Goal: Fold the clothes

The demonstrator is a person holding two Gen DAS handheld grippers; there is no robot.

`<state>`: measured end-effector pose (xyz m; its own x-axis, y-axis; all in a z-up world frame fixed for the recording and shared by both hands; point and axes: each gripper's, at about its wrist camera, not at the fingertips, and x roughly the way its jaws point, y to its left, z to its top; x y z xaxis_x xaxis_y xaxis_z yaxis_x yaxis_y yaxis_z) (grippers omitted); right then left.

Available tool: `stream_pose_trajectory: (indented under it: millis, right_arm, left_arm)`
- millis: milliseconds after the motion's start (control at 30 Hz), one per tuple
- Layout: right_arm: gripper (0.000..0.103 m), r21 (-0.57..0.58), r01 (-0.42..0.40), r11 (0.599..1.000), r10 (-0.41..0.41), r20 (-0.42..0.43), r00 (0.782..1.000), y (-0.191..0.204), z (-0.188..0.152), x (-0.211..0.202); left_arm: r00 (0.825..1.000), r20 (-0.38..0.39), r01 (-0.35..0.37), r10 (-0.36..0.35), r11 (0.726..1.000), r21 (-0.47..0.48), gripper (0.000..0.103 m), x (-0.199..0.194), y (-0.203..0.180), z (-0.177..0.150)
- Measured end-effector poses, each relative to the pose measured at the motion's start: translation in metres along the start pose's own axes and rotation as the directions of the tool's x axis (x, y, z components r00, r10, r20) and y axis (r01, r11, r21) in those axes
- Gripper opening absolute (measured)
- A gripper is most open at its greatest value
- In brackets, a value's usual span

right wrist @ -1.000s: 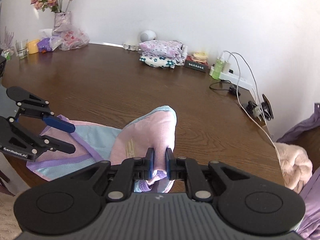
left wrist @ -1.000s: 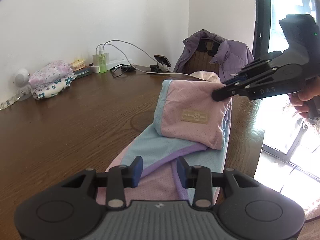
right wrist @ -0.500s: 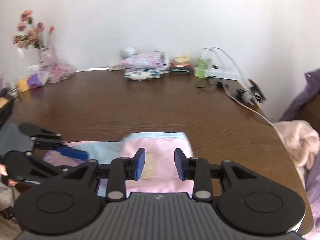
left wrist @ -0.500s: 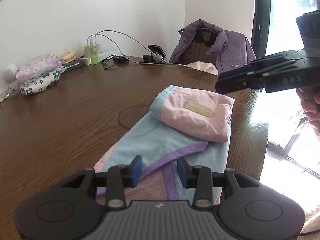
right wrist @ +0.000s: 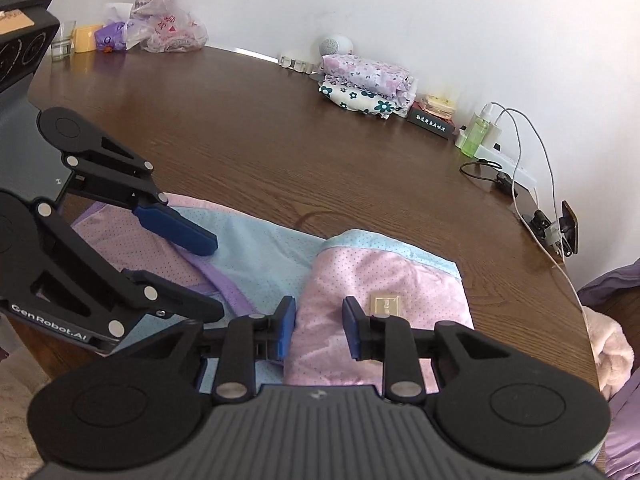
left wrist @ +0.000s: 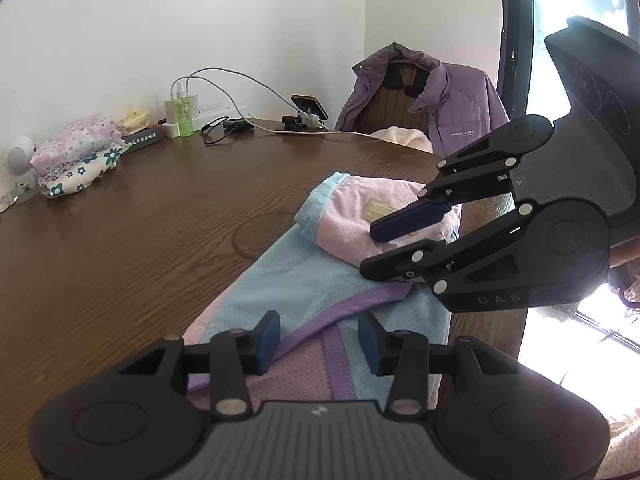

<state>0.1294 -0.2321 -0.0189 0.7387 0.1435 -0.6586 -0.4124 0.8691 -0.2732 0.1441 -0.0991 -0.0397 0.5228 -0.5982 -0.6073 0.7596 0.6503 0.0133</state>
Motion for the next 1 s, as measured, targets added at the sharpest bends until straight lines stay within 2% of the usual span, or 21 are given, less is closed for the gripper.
stream_pose_trajectory:
  millis: [133, 200, 233, 300, 467, 600, 733, 867, 1000]
  right_arm:
    - [0.026, -0.029, 0.006, 1.000, -0.007, -0.019, 1.000, 0.005, -0.001, 0.003]
    - [0.019, -0.030, 0.009, 0.999, -0.010, -0.022, 1.000, 0.005, 0.000, 0.003]
    - [0.006, -0.034, 0.014, 0.999, -0.015, -0.024, 1.000, 0.005, 0.001, 0.003]
    - [0.004, -0.027, 0.015, 1.000, -0.016, -0.014, 1.000, 0.002, 0.002, 0.000]
    - [0.003, 0.007, 0.018, 1.000, -0.018, 0.055, 0.998, -0.012, 0.013, -0.019]
    - [0.003, 0.002, -0.040, 0.999, 0.040, 0.113, 0.993, -0.013, 0.024, -0.037]
    - [0.003, -0.050, -0.065, 0.997, 0.068, 0.054, 0.996, 0.002, 0.018, -0.020]
    - [0.004, -0.048, -0.089, 0.995, 0.090, 0.020, 0.996, 0.009, 0.009, -0.009]
    - [0.009, 0.068, -0.154, 0.986, 0.150, 0.063, 0.987, -0.005, 0.005, -0.018]
  left_arm:
    - [1.000, 0.002, -0.001, 0.001, 1.000, 0.002, 0.042, -0.001, -0.001, -0.001]
    - [1.000, 0.003, 0.000, 0.000, 1.000, 0.002, 0.042, -0.001, -0.001, -0.001]
    - [1.000, 0.004, 0.000, 0.000, 1.000, 0.003, 0.043, -0.001, -0.001, -0.002]
    - [1.000, 0.005, 0.001, -0.001, 1.000, 0.002, 0.043, -0.001, -0.001, -0.002]
    - [1.000, 0.006, 0.000, 0.000, 1.000, 0.004, 0.043, -0.001, -0.002, -0.003]
    - [1.000, 0.007, 0.000, 0.000, 1.000, 0.004, 0.043, -0.001, -0.002, -0.003]
    - [1.000, 0.009, 0.001, -0.001, 1.000, 0.003, 0.043, -0.001, -0.002, -0.003]
    - [1.000, 0.009, 0.003, -0.004, 1.000, 0.003, 0.043, -0.001, -0.002, -0.004]
    - [1.000, -0.006, 0.014, -0.014, 1.000, -0.007, 0.043, -0.002, 0.001, 0.000]
